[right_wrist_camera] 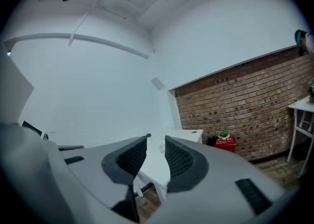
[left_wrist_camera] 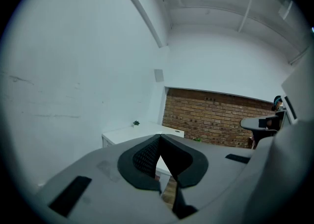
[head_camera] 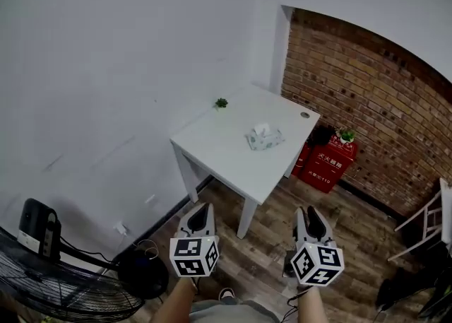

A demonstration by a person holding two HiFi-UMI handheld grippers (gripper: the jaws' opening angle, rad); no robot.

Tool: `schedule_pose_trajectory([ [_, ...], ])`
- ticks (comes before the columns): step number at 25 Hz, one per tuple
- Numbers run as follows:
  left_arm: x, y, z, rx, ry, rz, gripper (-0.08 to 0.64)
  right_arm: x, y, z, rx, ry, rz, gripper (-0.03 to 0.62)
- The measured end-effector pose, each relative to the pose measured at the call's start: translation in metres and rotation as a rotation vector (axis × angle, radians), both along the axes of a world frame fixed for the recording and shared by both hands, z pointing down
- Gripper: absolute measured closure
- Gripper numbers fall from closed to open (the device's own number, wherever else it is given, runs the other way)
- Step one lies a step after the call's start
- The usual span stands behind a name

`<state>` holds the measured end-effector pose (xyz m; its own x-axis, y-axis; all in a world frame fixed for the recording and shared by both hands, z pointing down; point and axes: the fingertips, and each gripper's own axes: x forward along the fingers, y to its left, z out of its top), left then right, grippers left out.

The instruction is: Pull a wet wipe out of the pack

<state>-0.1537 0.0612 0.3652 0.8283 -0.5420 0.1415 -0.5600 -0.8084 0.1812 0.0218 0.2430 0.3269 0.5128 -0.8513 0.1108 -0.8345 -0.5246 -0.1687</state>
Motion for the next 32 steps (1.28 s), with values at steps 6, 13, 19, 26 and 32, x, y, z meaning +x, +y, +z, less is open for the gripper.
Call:
schedule_pose_trajectory([
  [6,0.0,-0.017,0.011,-0.013,-0.017,-0.039,0.56,0.023,-0.023,0.01,-0.011,-0.025,-0.014,0.476],
  [13,0.023,-0.046,0.018,-0.022,-0.033,-0.106,0.56,0.074,-0.053,0.022,-0.017,-0.048,-0.029,0.475],
  [19,0.072,-0.08,0.021,-0.024,-0.053,-0.153,0.56,0.144,-0.087,0.029,-0.032,-0.06,-0.043,0.474],
  [26,0.141,-0.114,0.019,-0.045,-0.05,-0.209,0.56,0.227,-0.133,0.027,-0.063,-0.058,-0.101,0.474],
  [32,0.183,-0.135,0.017,-0.052,-0.044,-0.298,0.56,0.283,-0.175,0.022,-0.073,-0.049,-0.186,0.476],
])
